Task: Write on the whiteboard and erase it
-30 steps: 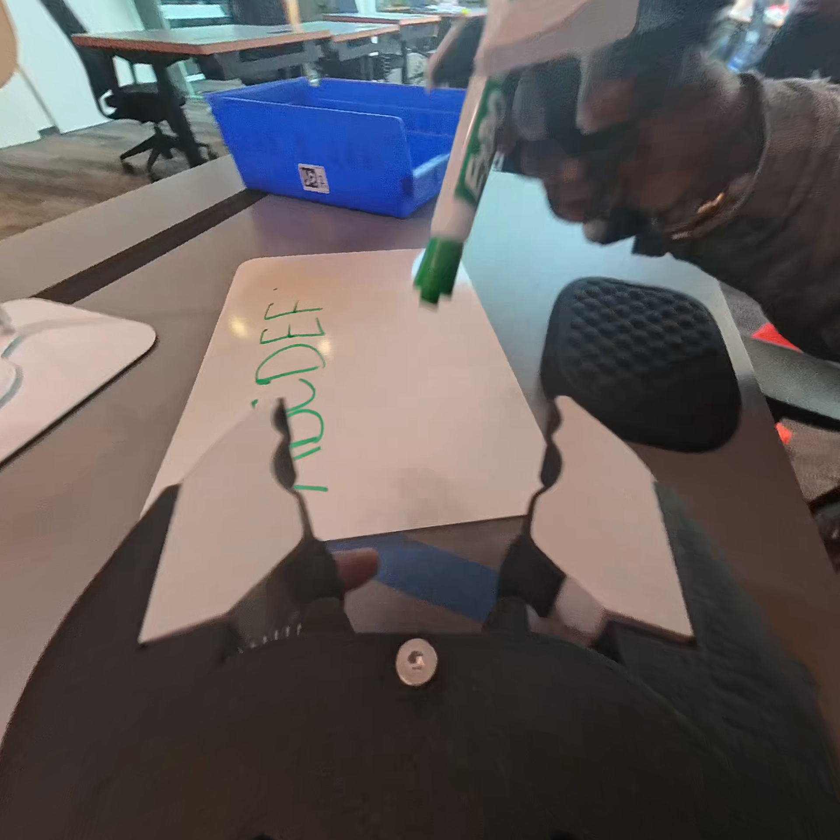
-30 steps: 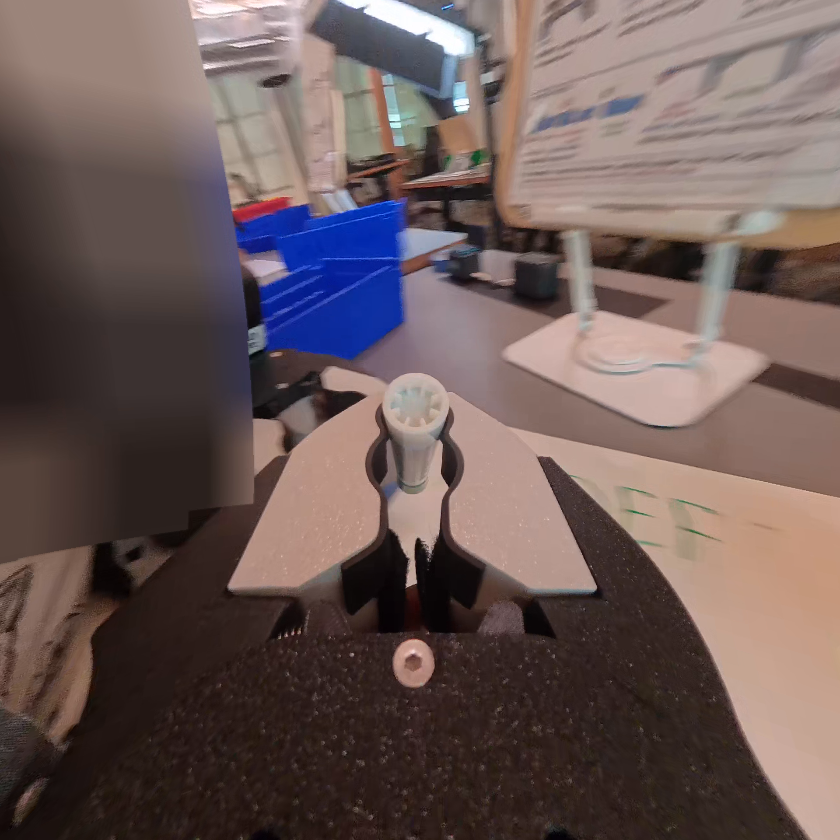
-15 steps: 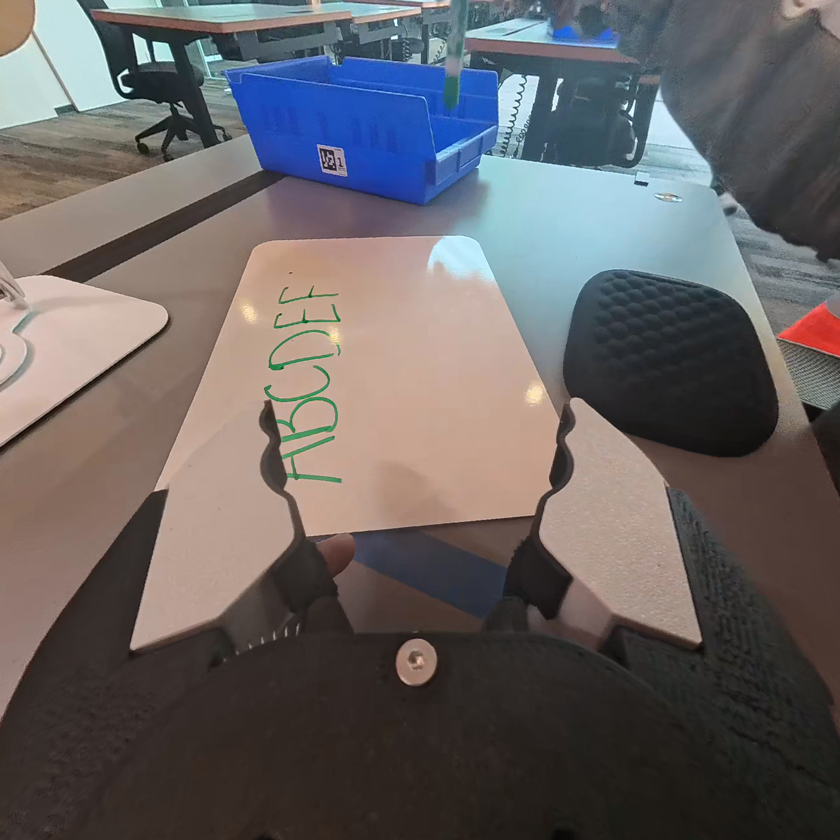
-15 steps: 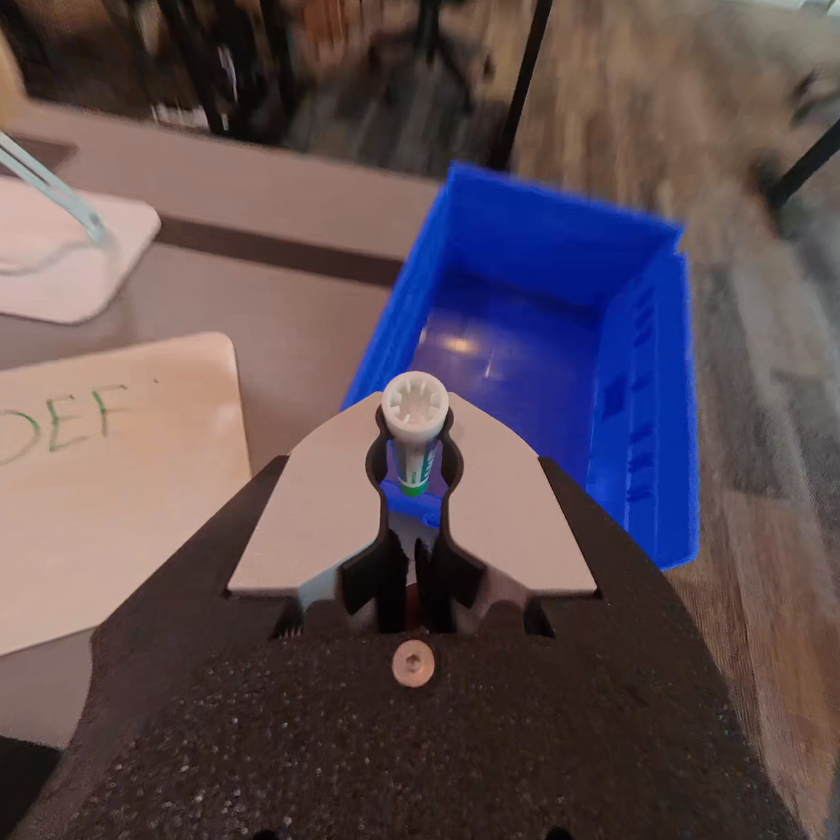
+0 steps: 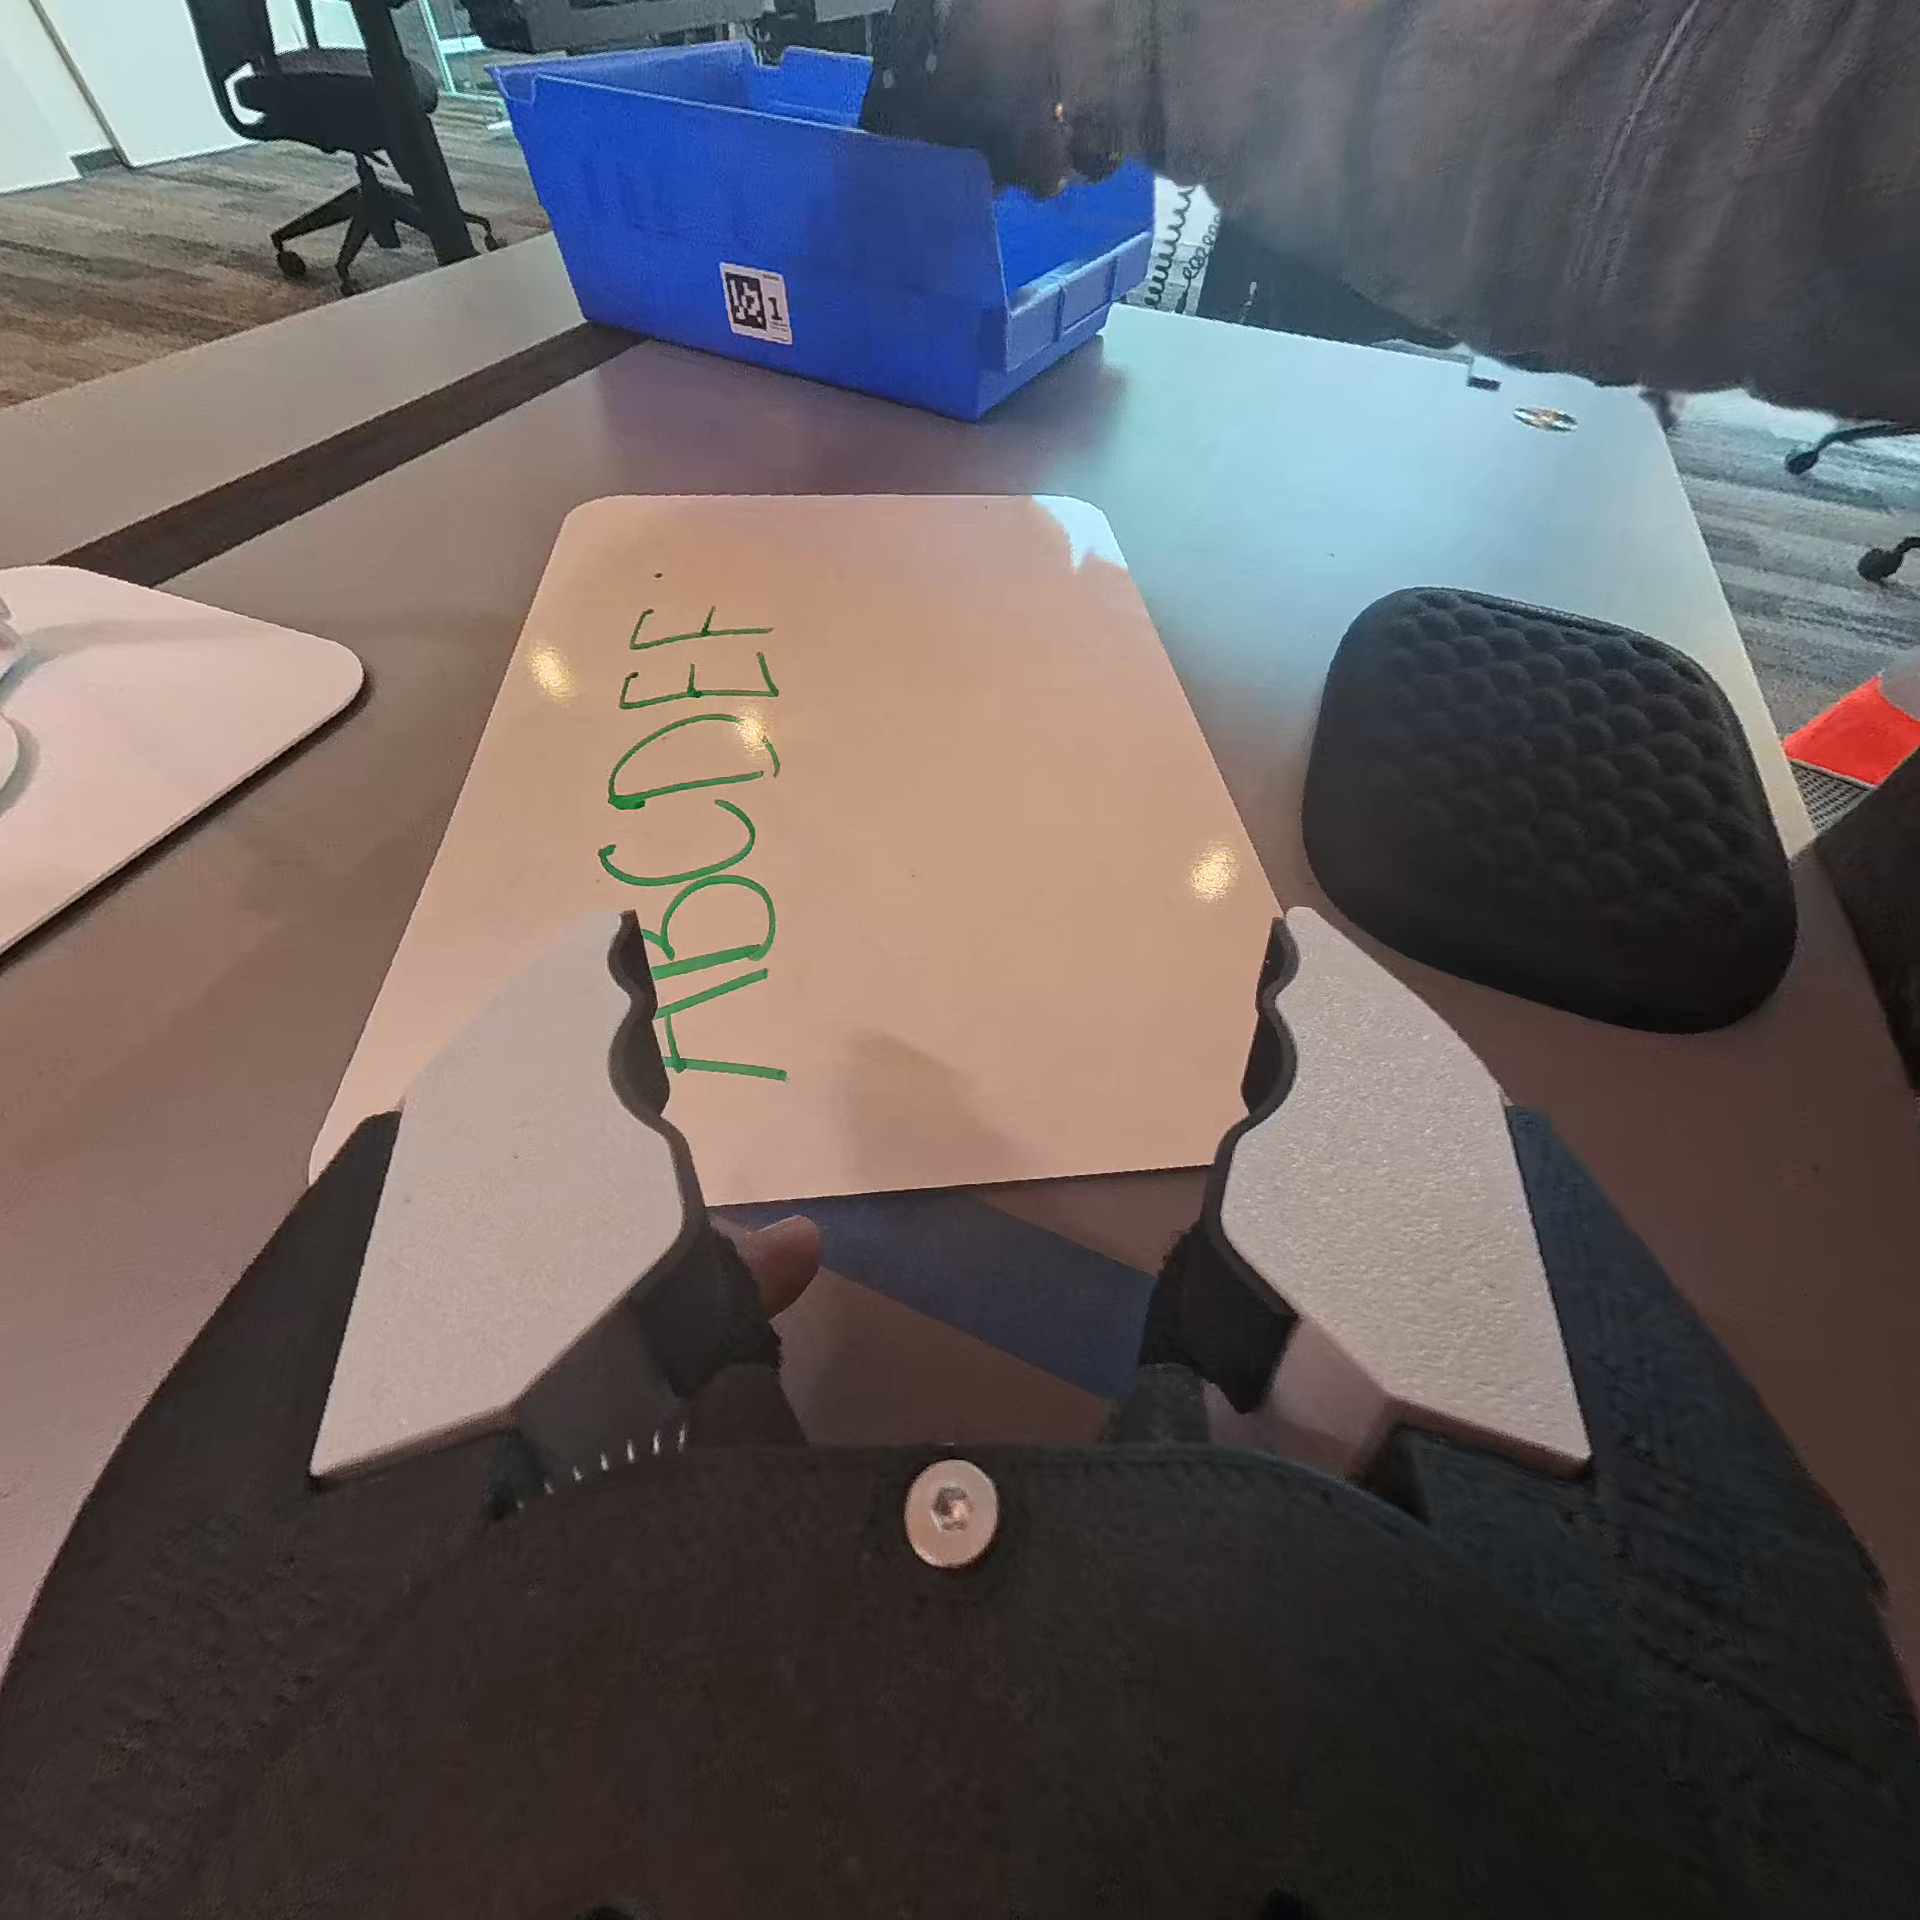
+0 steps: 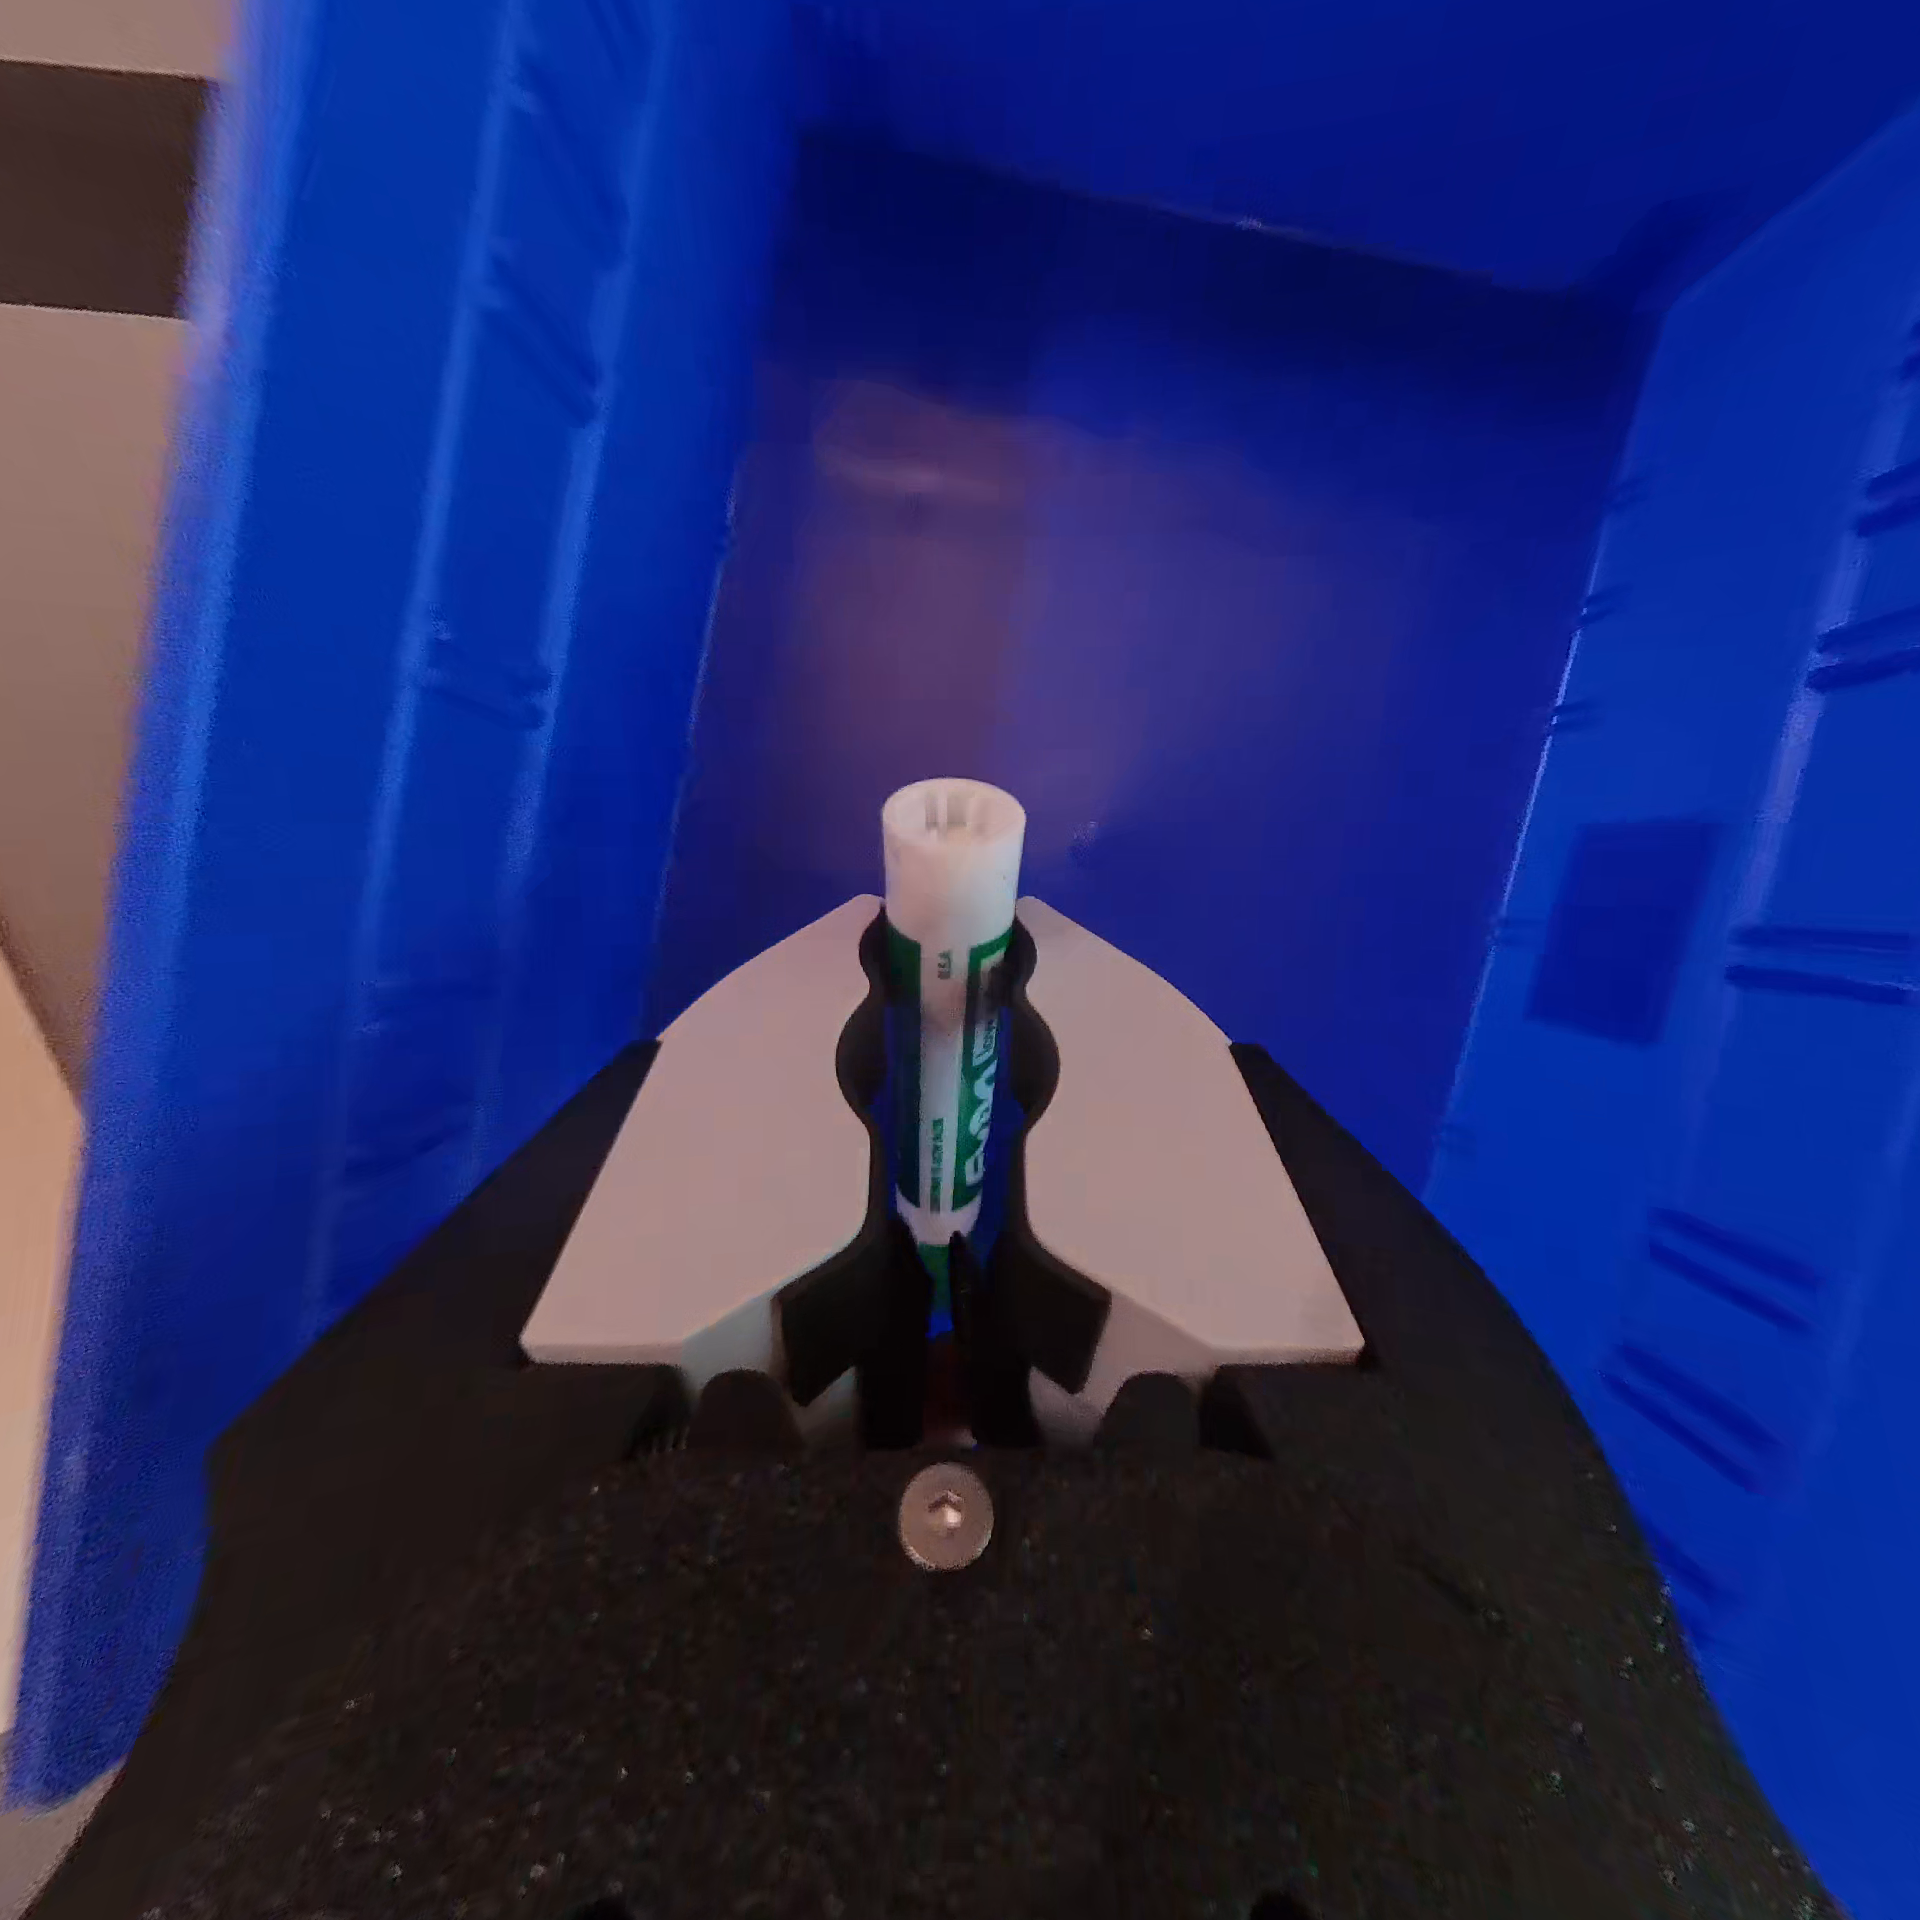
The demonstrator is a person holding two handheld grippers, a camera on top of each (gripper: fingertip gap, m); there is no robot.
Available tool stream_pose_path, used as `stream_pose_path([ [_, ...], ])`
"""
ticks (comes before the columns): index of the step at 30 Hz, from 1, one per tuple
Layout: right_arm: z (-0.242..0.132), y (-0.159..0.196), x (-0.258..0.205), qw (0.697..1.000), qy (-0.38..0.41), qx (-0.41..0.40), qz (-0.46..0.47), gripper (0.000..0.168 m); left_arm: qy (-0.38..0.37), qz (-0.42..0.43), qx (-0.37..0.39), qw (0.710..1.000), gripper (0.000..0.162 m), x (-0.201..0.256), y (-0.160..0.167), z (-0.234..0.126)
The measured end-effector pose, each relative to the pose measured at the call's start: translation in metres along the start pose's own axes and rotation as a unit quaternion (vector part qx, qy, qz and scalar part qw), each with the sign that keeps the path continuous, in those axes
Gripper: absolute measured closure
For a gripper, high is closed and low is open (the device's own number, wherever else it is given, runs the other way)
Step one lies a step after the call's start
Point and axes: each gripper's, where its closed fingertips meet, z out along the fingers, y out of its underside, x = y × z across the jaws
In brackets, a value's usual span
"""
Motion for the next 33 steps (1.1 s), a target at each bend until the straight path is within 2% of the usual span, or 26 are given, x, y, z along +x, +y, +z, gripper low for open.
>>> stream_pose_path([
  [3,0.016,0.007,0.001,1.0,-0.003,-0.01,0.015,0.148,0.002,0.002,0.001,1.0,0.053,0.001,0.0,0.0],
  [4,0.016,0.007,0.002,1.0,0.0,-0.005,0.018,0.143,0.003,0.003,0.0,1.0,0.053,0.001,0.0,0.0],
  [6,0.007,0.004,0.005,0.999,0.01,0.025,0.027,0.121,0.002,0.005,-0.001,1.0,0.053,0.002,0.0,0.0],
  [8,-0.018,-0.003,0.009,0.995,0.025,0.088,0.039,0.112,0.004,0.007,-0.003,1.0,0.053,0.003,0.001,0.0],
  [10,-0.058,-0.009,0.008,0.98,0.029,0.189,0.062,0.114,0.006,0.007,-0.005,1.0,0.053,0.004,0.001,0.0],
  [12,-0.101,-0.009,-0.013,0.95,-0.01,0.303,0.067,0.111,0.008,0.007,-0.006,1.0,0.053,0.005,0.001,0.0],
  [13,-0.117,-0.004,-0.031,0.936,-0.044,0.346,0.056,0.103,0.008,0.008,-0.007,1.0,0.053,0.005,0.001,0.0],
  [15,-0.123,0.017,-0.068,0.928,-0.093,0.36,0.02,0.093,0.01,0.011,-0.008,1.0,0.054,0.007,0.001,0.0],
  [16,-0.115,0.03,-0.081,0.934,-0.093,0.344,0.0,0.093,0.012,0.013,-0.008,1.0,0.054,0.008,0.001,0.0],
  [20,-0.066,0.059,-0.094,0.958,-0.015,0.279,-0.064,0.12,0.017,0.028,-0.013,0.999,0.056,0.015,0.002,0.002],
  [22,-0.059,0.062,-0.093,0.957,0.016,0.279,-0.076,0.15,0.007,0.046,-0.019,0.999,0.056,0.015,0.003,0.002],
  [23,-0.06,0.064,-0.091,0.955,0.035,0.285,-0.069,0.159,0.0,0.055,-0.019,0.998,0.056,0.014,0.002,0.001],
  [26,-0.066,0.077,-0.082,0.954,0.096,0.278,-0.061,0.163,-0.007,0.062,-0.01,0.998,0.057,0.014,-0.004,-0.004],
  [33,-0.092,0.127,-0.101,0.952,0.102,0.288,-0.017,0.164,-0.017,0.075,0.032,0.997,0.059,0.018,-0.027,-0.018],
])
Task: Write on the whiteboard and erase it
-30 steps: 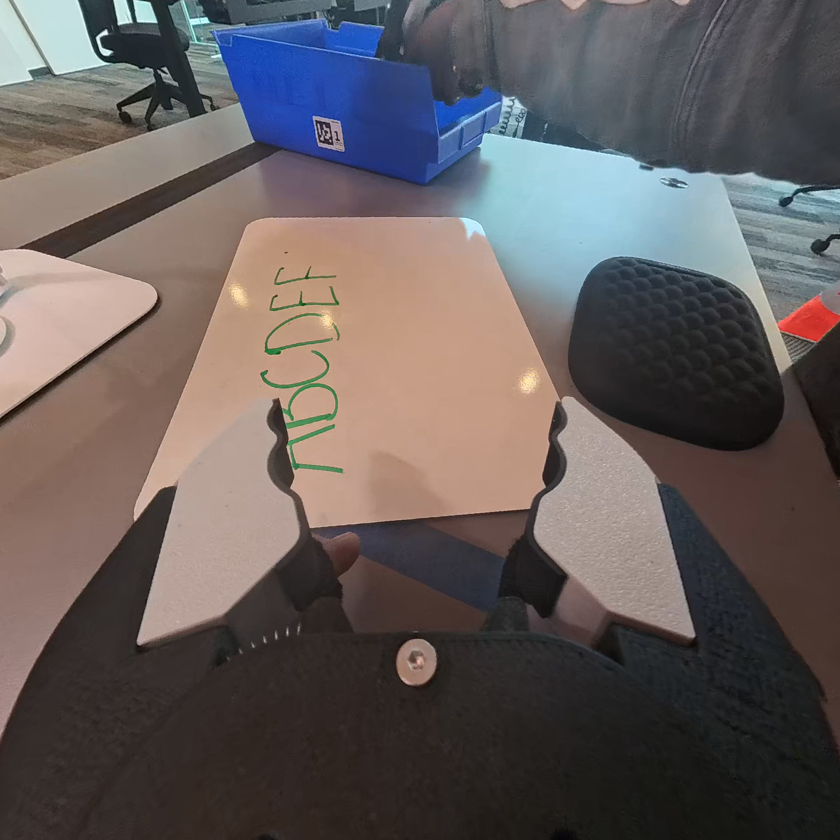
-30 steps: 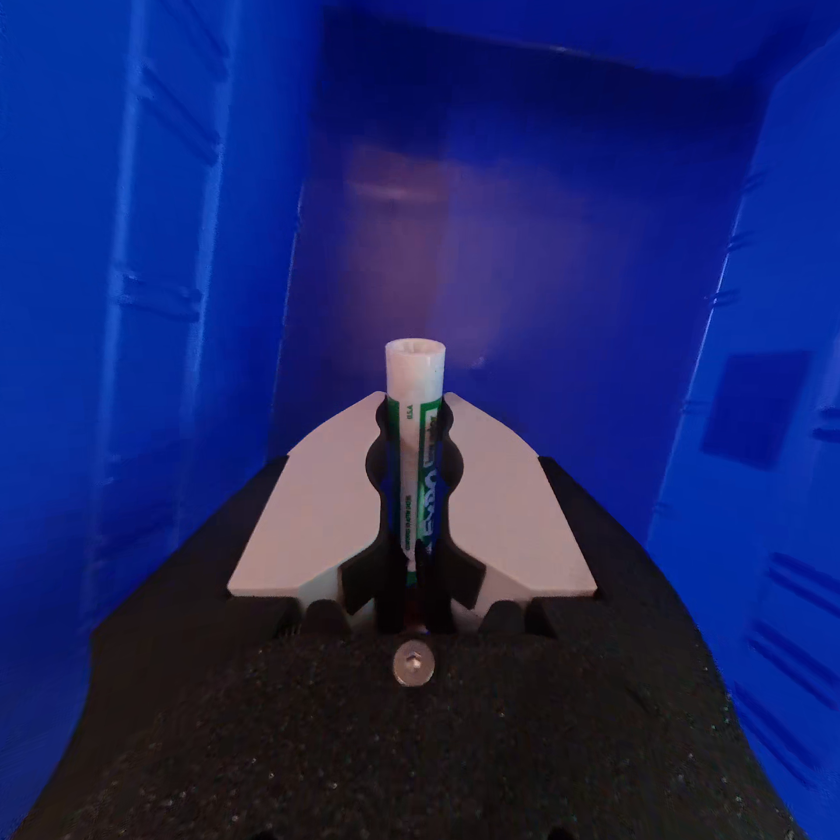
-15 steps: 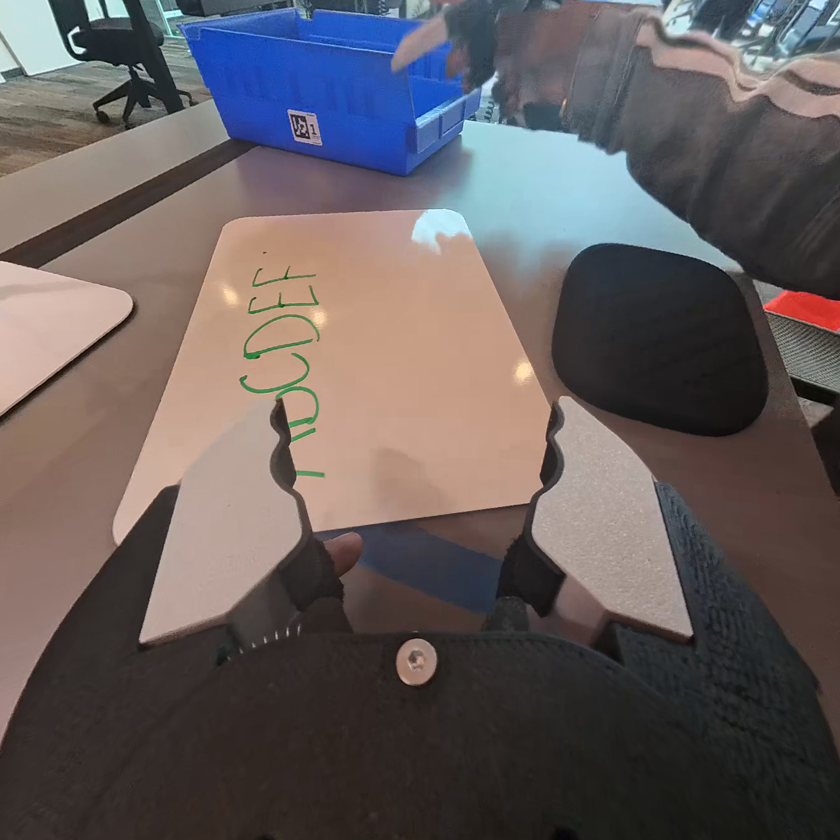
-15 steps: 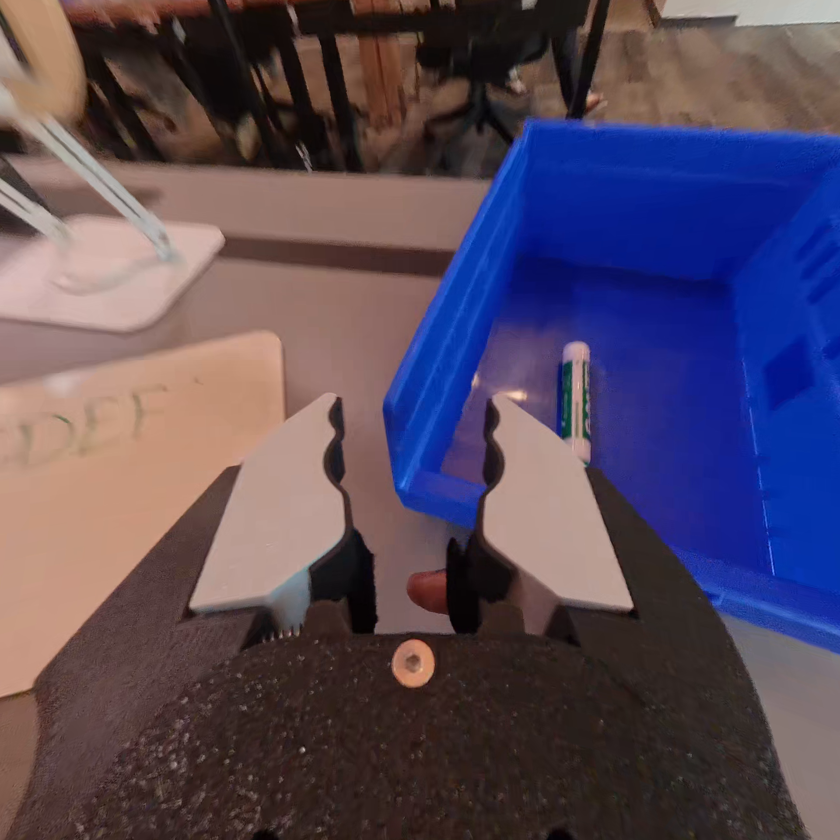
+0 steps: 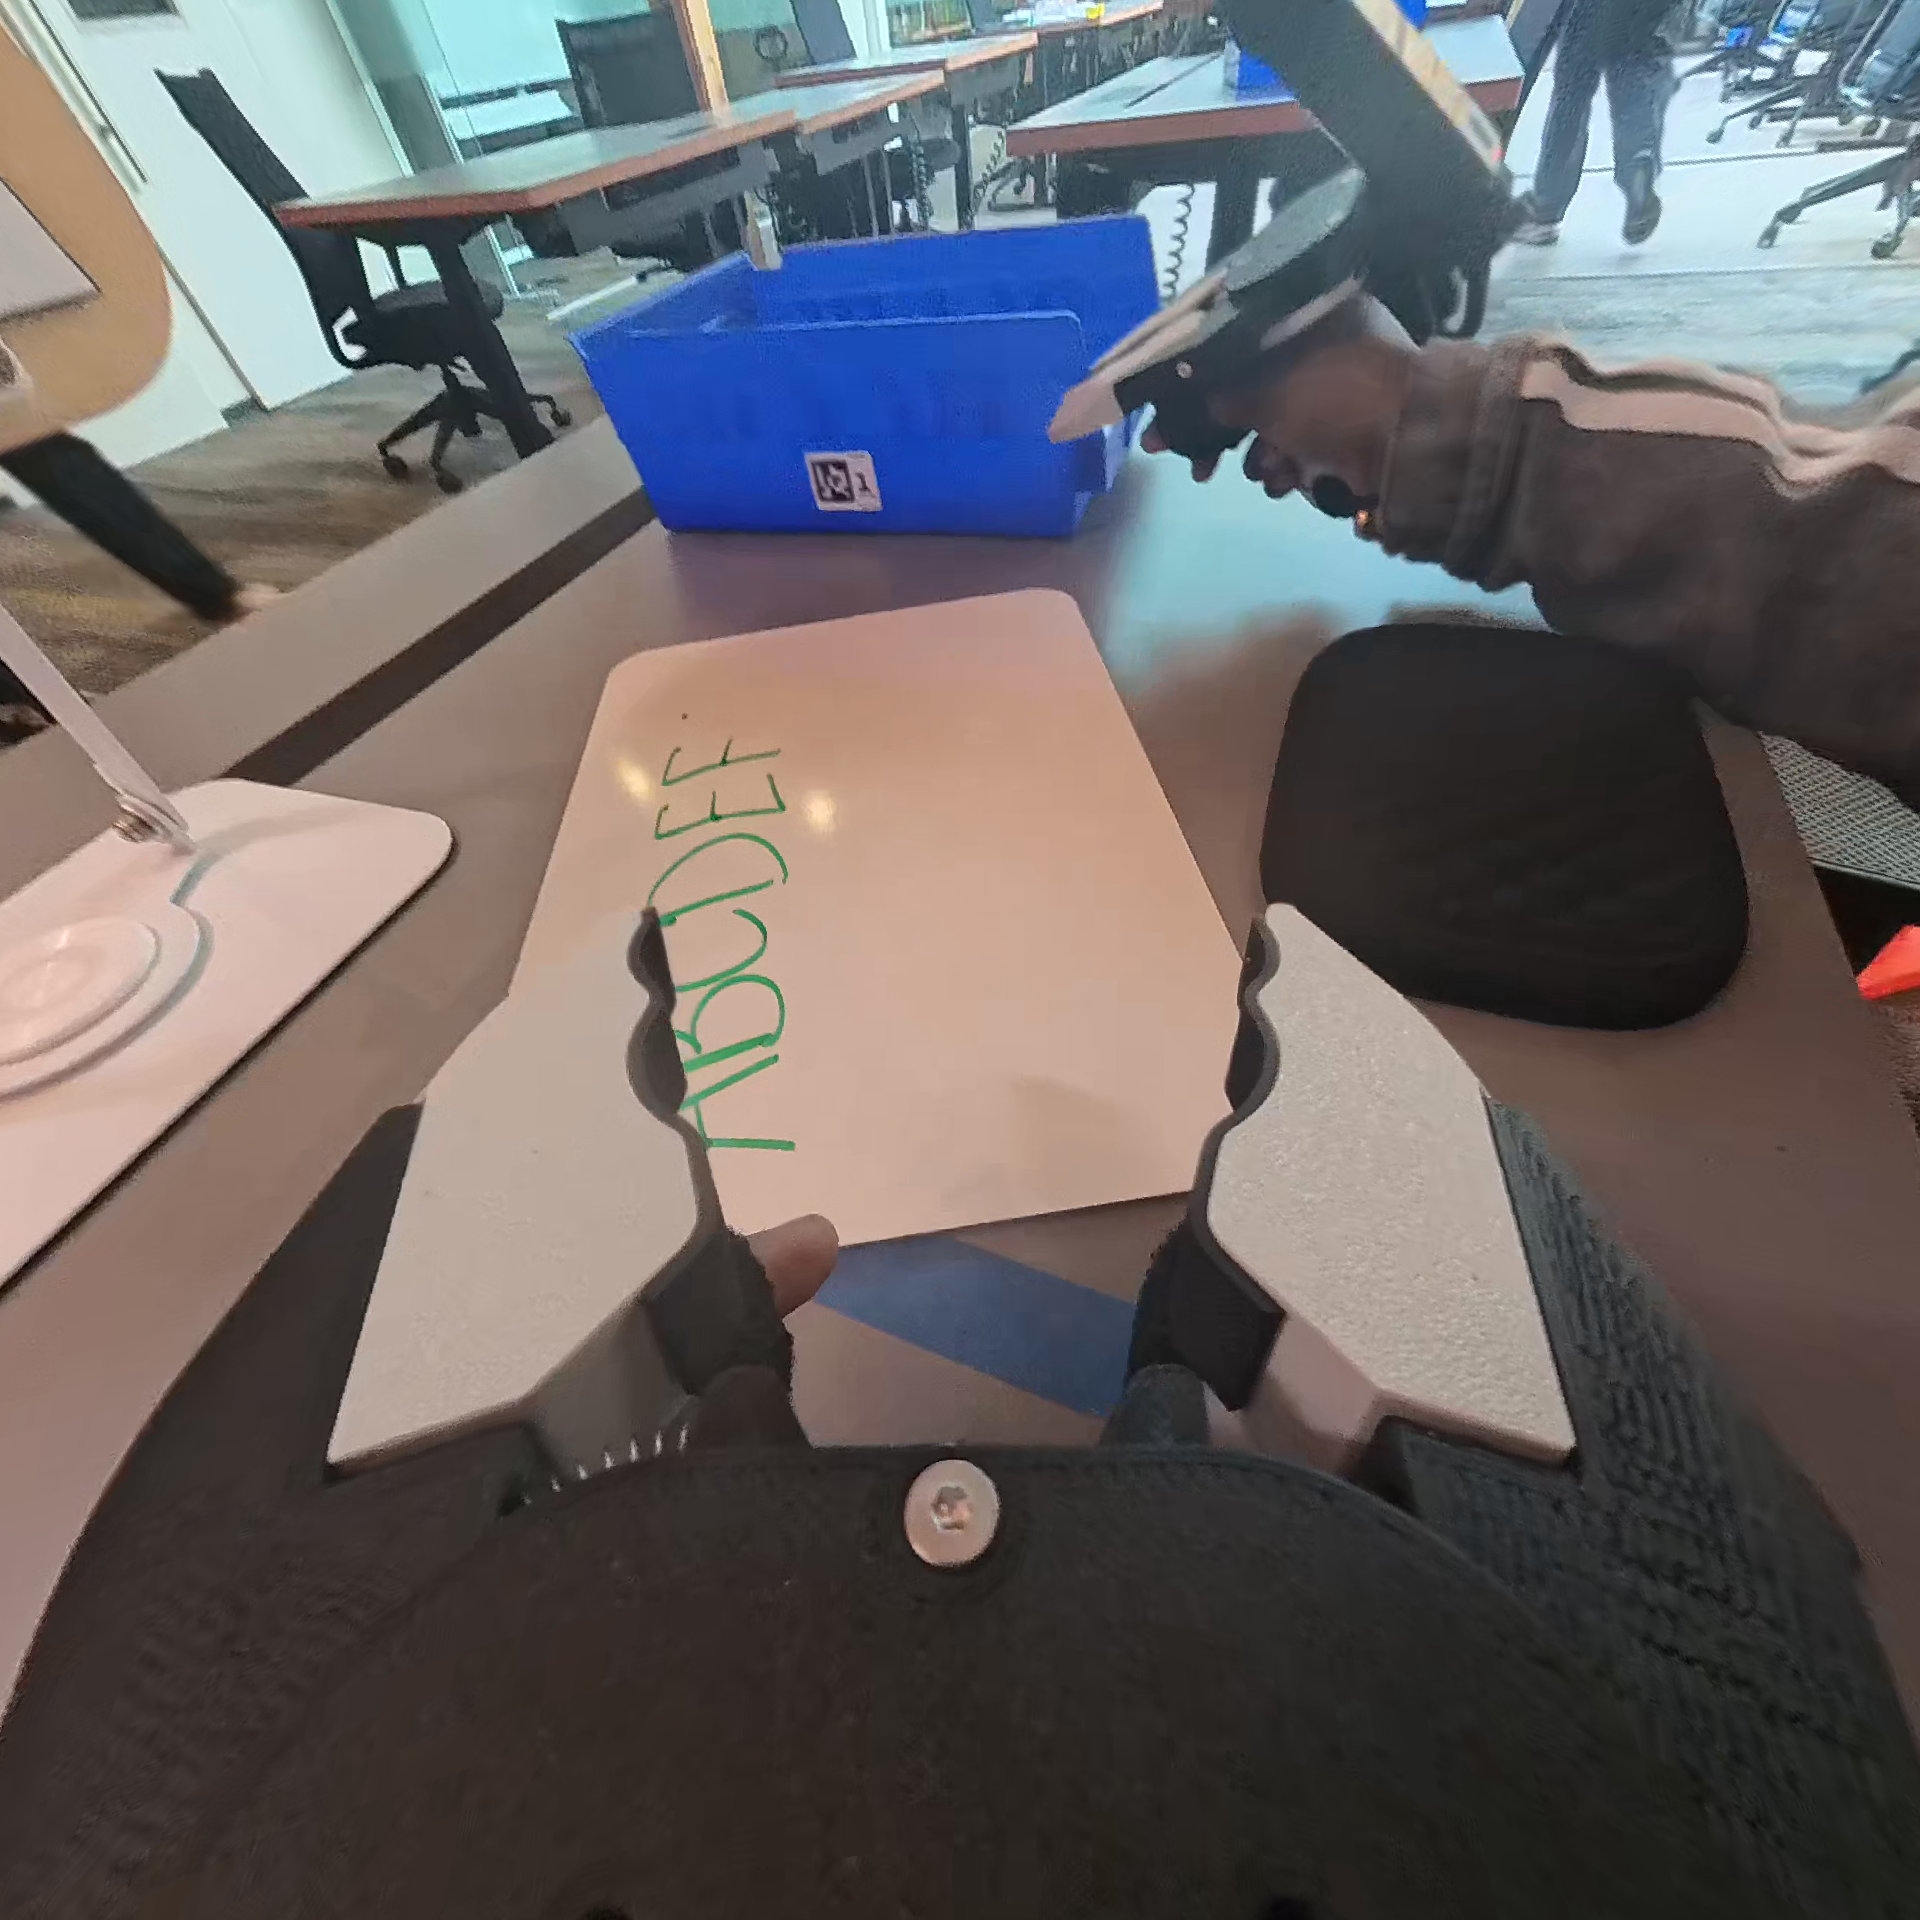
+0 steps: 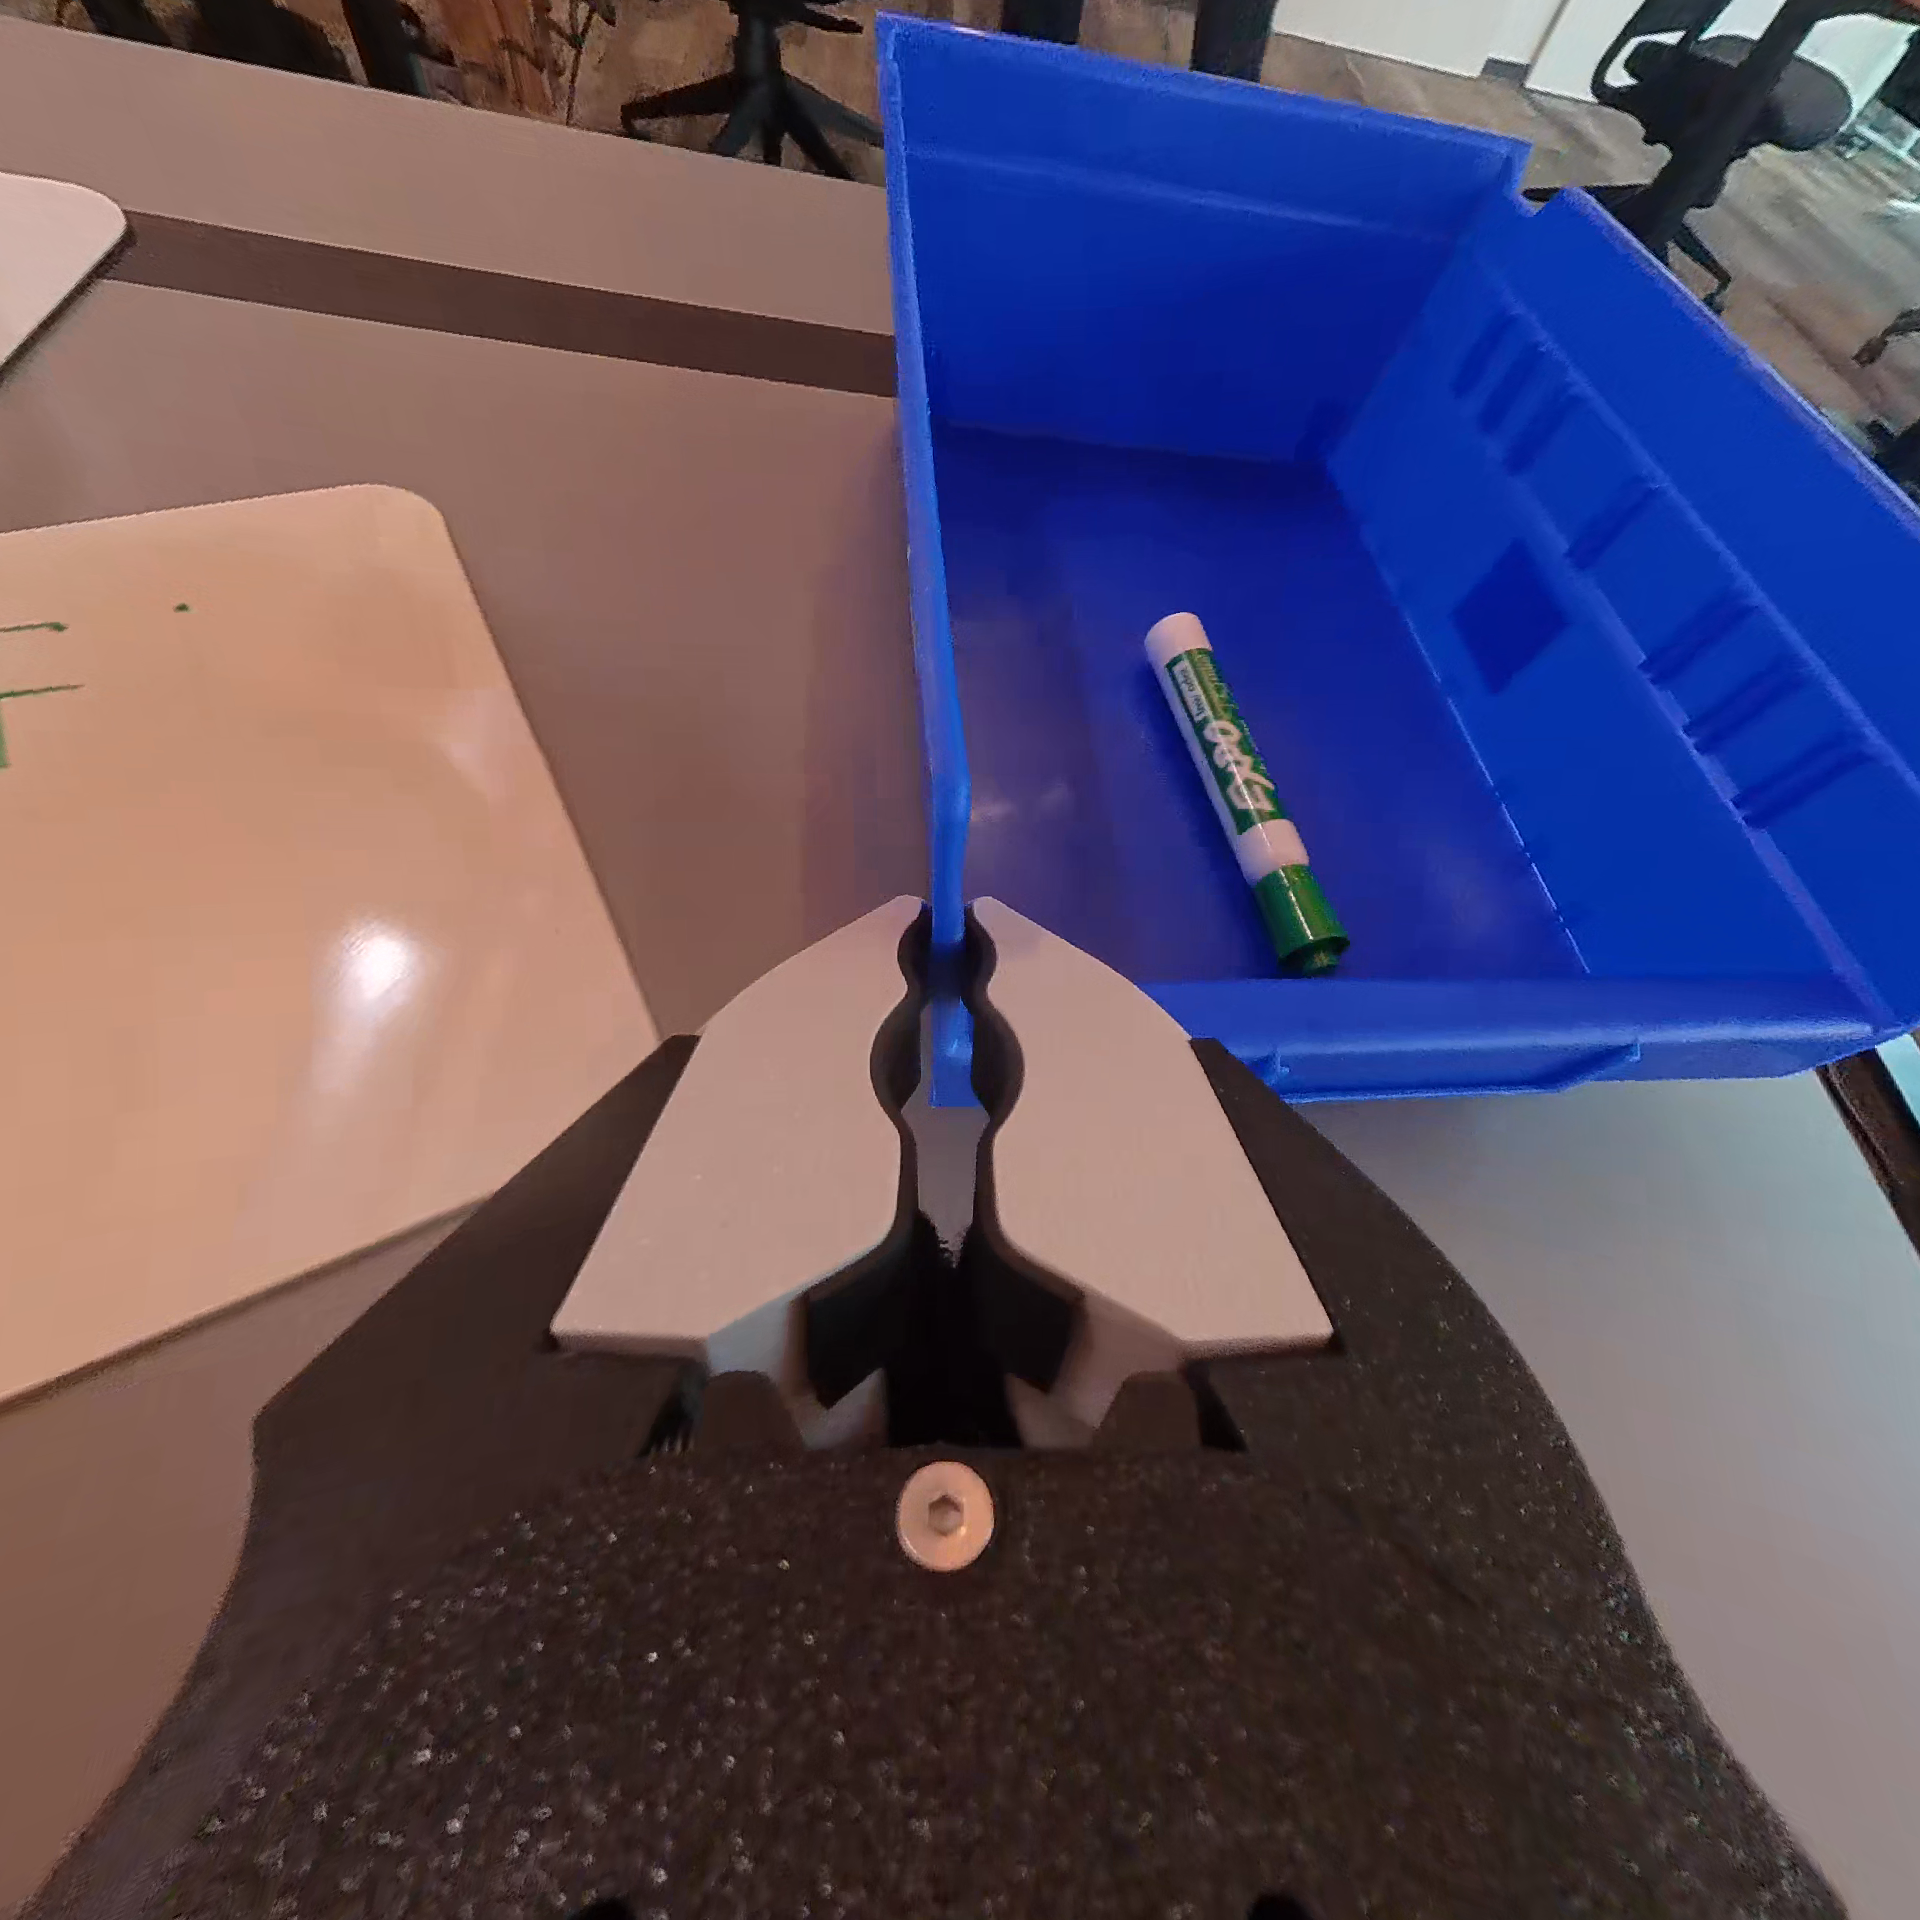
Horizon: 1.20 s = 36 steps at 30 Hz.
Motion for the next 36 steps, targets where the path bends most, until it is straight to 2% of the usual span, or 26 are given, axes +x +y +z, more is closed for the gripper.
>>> stream_pose_path([
  [7,-0.042,0.019,-0.019,1.0,0.019,0.005,0.022,0.165,-0.025,0.011,0.013,1.0,0.06,0.008,-0.025,-0.027],
  [17,-0.078,0.033,-0.032,0.999,0.021,0.022,0.033,0.165,-0.09,-0.034,-0.034,0.995,0.068,0.023,-0.03,-0.108],
  [18,-0.082,0.03,-0.033,0.999,0.018,0.035,0.027,0.161,-0.104,-0.04,-0.039,0.993,0.069,0.019,-0.028,-0.12],
  [21,-0.102,0.013,-0.033,0.994,-0.002,0.102,0.05,0.128,-0.183,-0.049,-0.072,0.979,0.071,-0.015,-0.019,-0.172],
  [23,-0.119,0.003,-0.029,0.988,-0.014,0.138,0.067,0.119,-0.25,-0.06,-0.127,0.958,0.075,-0.053,-0.004,-0.219],
  [25,-0.136,-0.005,-0.022,0.983,-0.015,0.169,0.072,0.115,-0.299,-0.081,-0.221,0.925,0.079,-0.096,0.023,-0.271],
  [28,-0.156,-0.014,-0.013,0.977,-0.009,0.202,0.075,0.115,-0.311,-0.192,-0.368,0.855,0.078,-0.15,0.079,-0.333],
  [31,-0.168,-0.022,-0.007,0.971,-0.004,0.225,0.08,0.117,-0.243,-0.277,-0.438,0.82,0.078,-0.176,0.124,-0.346],
  [34,-0.172,-0.027,-0.006,0.968,-0.003,0.24,0.078,0.121,-0.252,-0.32,-0.518,0.752,0.075,-0.199,0.165,-0.366],
  [36,-0.172,-0.026,-0.004,0.968,0.0,0.239,0.074,0.122,-0.243,-0.362,-0.525,0.731,0.076,-0.204,0.181,-0.365],
])
